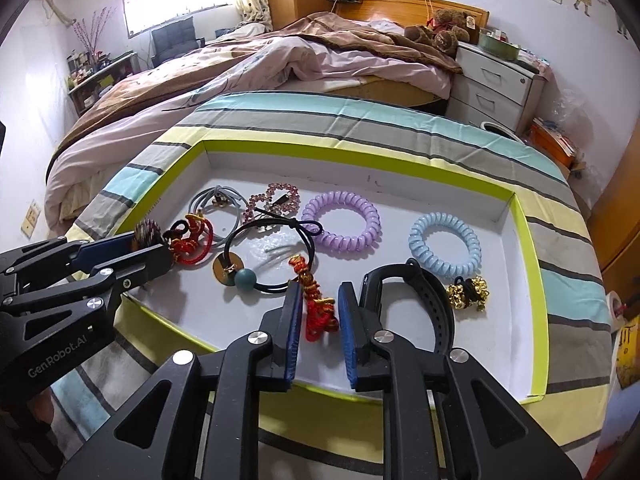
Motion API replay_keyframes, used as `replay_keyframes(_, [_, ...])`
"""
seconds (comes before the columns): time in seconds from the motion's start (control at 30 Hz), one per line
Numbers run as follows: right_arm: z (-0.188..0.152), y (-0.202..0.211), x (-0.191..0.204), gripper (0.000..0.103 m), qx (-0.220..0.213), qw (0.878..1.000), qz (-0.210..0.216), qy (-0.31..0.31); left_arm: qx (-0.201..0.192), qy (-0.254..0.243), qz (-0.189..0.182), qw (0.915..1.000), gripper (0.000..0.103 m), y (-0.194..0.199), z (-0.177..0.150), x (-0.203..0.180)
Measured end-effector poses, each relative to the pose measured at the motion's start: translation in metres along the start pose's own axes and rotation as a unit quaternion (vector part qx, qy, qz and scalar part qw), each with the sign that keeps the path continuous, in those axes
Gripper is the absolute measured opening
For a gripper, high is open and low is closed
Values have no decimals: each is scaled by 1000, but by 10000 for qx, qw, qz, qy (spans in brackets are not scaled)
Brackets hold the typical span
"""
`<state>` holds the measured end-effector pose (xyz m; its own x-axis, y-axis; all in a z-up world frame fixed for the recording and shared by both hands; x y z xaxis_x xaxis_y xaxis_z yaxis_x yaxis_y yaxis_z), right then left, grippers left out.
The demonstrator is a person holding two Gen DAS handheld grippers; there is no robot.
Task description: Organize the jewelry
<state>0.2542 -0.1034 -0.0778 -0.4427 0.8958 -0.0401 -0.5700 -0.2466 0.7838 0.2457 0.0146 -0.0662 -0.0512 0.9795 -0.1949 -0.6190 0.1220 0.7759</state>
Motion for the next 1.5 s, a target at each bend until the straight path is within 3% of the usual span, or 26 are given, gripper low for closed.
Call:
replay_keyframes(0.07, [1, 2, 0, 27, -33, 10000, 26, -20, -40, -1, -4, 10000, 36, 3, 0, -2])
replay_keyframes(0.17, [3, 7, -1, 40, -129, 9999, 3, -52, -170, 7, 76, 9998, 51, 10, 2, -2])
replay_keyframes(0.3, [2, 20, -2, 40, -273, 9995, -67, -122, -255, 99, 66, 9996, 51, 21, 2, 0])
replay_keyframes(0.8, [-14, 67, -1, 40, -723, 9959, -273, -477, -787, -55, 667, 9947, 51, 64, -12, -8])
replay_keyframes(1.0, [-22, 71, 3, 40, -725, 9958, -302, -477, -747, -25, 476, 9961, 51, 67, -19, -14])
replay_keyframes(1.5, [-28, 74, 2, 40, -698, 9956, -320, -528, -733, 94, 405, 9964, 51, 68, -25, -13])
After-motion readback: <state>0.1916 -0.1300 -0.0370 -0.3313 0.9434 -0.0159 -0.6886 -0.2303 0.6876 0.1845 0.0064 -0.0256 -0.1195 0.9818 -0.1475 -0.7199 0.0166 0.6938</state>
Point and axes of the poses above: each gripper's, at about its wrist camera, not at the fingertips, and y roughly against the way its jaws point, x to its left, z to its top, the point moved 8 cm from there along -y, roughly the way its jaws point, and after that the axes turned 7 degrees about y, right-handed, at the moved point
